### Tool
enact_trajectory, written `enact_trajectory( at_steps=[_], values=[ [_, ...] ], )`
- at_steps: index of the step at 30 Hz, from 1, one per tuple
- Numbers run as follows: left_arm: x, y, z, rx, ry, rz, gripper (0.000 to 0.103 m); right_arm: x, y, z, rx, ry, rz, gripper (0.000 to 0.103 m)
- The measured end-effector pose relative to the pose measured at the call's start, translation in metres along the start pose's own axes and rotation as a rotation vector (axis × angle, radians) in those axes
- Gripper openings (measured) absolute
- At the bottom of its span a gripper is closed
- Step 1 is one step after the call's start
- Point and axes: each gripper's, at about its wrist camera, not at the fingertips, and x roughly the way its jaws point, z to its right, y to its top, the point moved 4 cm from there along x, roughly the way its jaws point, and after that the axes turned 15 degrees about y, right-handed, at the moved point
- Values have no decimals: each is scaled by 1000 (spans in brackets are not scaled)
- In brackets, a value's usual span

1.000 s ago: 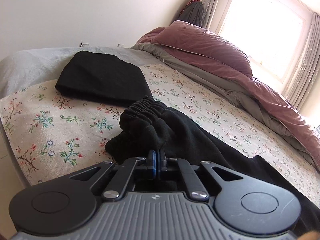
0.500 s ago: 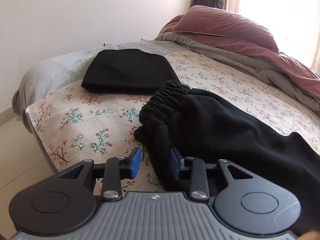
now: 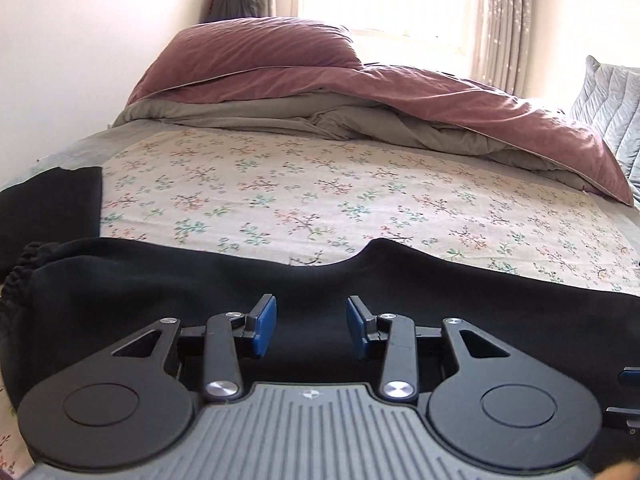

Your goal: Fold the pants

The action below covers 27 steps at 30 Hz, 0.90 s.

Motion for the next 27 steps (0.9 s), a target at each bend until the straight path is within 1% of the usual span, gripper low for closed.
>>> enact_trajectory(
  at_steps=[3, 5, 6, 8, 10, 12, 13, 15, 17, 19, 21, 24, 27],
  values=[
    [27, -5, 19, 12, -25, -42, 52, 8, 1, 9, 34, -16, -3, 46],
    [39, -22, 26, 43, -10, -102, 52, 12, -1, 14, 56, -23, -15, 46],
    [43, -29, 26, 53, 0, -118, 52, 14, -3, 16, 63, -27, -22, 46],
    [35, -37, 23, 59, -7, -88, 52, 15, -6, 19, 69, -33, -37, 46],
    [26, -42, 18, 79, -21, -77, 52, 14, -10, 21, 66, -38, -46, 46],
    [18, -50, 9, 111, -32, -56, 52, 10, -15, 24, 64, -48, -48, 48],
    [14, -54, 3, 116, -36, -47, 52, 7, -18, 25, 65, -54, -48, 51],
    [8, -60, -11, 102, -56, -37, 52, 1, -23, 29, 70, -62, -50, 52],
    [1, -65, -21, 87, -85, -36, 52, -6, -30, 33, 81, -69, -51, 53],
    [-6, -71, -27, 101, -112, -42, 52, -13, -36, 37, 91, -79, -52, 54],
    [-15, -81, -28, 152, -119, -48, 55, -21, -43, 41, 97, -91, -57, 55],
    [-23, -87, -29, 218, -118, -35, 56, -32, -53, 51, 146, -105, -79, 59],
    [-24, -85, -32, 203, -136, -71, 56, -46, -60, 62, 198, -112, -80, 59]
  ],
)
